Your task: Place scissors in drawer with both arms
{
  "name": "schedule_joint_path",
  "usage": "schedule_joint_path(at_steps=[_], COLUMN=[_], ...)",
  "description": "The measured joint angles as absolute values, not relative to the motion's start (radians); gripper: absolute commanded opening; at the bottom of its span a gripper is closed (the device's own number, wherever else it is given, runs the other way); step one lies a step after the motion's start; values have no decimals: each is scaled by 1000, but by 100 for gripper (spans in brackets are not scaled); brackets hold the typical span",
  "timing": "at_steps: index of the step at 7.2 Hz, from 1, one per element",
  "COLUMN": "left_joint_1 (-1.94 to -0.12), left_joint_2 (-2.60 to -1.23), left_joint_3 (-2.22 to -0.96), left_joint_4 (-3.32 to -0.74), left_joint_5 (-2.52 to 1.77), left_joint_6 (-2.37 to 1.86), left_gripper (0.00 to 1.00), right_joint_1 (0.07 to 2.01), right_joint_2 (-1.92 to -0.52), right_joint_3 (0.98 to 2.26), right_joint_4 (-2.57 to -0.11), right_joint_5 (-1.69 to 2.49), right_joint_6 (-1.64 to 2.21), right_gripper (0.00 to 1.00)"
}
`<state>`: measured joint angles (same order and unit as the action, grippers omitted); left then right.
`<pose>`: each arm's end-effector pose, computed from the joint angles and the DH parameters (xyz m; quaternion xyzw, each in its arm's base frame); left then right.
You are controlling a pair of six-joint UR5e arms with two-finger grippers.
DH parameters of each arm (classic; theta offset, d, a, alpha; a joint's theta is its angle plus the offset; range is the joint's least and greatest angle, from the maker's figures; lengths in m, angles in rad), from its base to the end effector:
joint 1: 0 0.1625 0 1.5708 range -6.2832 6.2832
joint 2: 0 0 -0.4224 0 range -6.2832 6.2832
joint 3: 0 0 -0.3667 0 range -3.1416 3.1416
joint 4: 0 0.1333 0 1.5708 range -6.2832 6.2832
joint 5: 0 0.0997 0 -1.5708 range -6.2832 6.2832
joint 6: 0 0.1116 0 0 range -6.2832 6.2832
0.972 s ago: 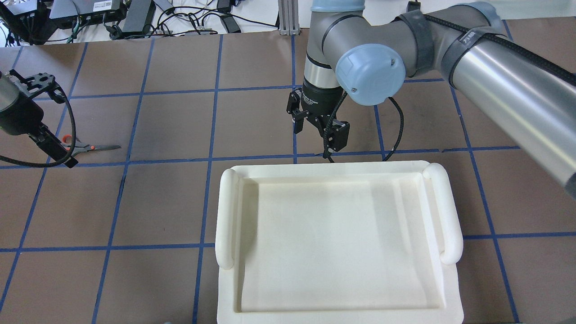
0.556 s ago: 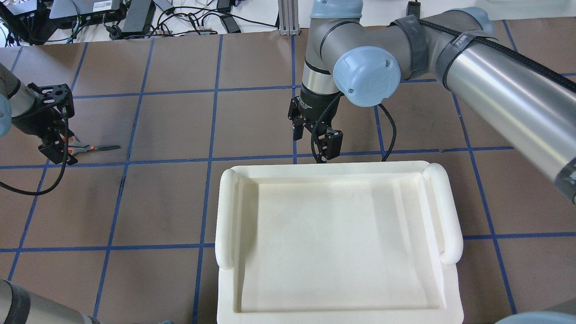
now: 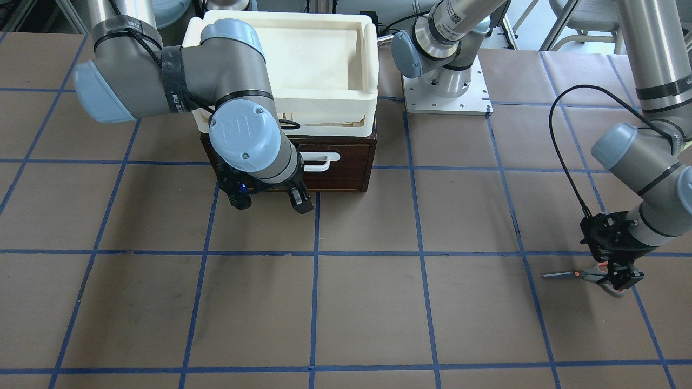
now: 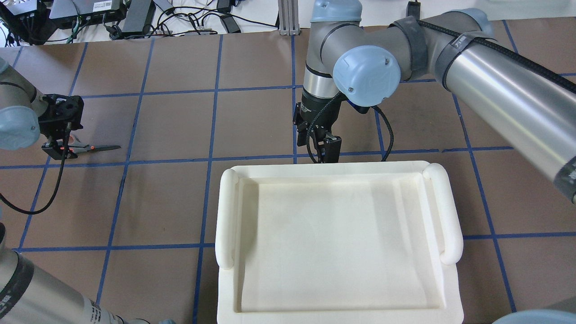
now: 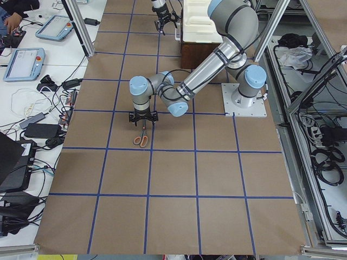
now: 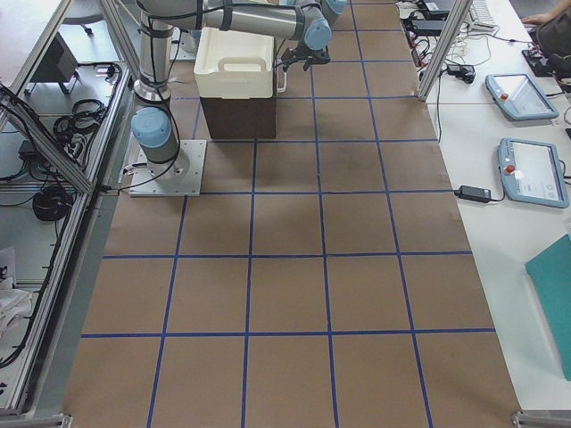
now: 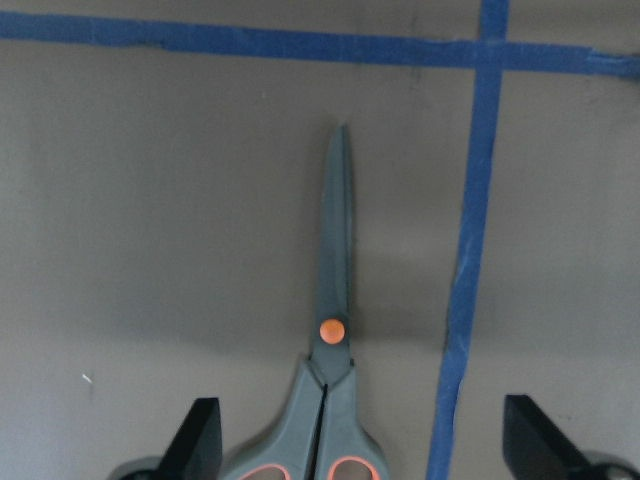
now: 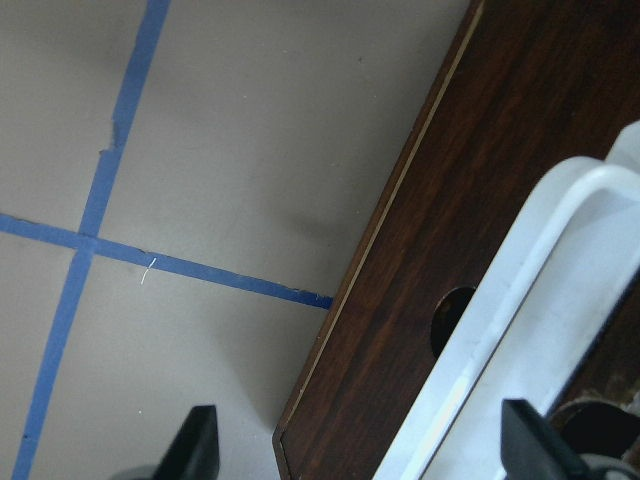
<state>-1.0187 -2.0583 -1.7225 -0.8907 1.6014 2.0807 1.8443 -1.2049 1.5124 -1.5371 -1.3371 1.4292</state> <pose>0.2022 -0.5759 0.2096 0.6916 0.7218 0.0097 0.0236 0.3040 -0.4945 0.3103 -0.5512 -0.8090 -0.1975 0.0511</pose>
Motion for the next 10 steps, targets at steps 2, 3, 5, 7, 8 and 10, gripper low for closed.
schedule_joint_path(at_steps=[2,3,5,7,8,10], left_joint_1=[-1001,-984,-969,-963,-960,-959], left_joint_2=[-2091,-2099,-2105,-2105,-2108,-2116], left_joint_3=[-1722,-1721,-1722,-1722,-1722,-1724], left_joint_4=[-883,-883,-875,-867,-863,-840], left_joint_5=[1569,1565,1569,1570,1568,1564], left_joint_6=[2213,2254,2271,2270,2269,2241], left_gripper=[99,95,97,99,99,99], right_joint_1=[1844,1842,1838,1835,1834,1833], right_joint_2=[-1205,-1205,-1205,-1201,-1193,-1180], right_joint_3=[1535,1542,1546,1548,1549,1549], right_joint_4=[-1535,-1538,-1544,-1546,-1547,-1555], right_joint_5=[-1336,-1340,-1346,-1351,-1352,-1354], right_joint_6=[1480,1489,1493,1490,1488,1487], right_gripper=[100,100,100,100,100,100])
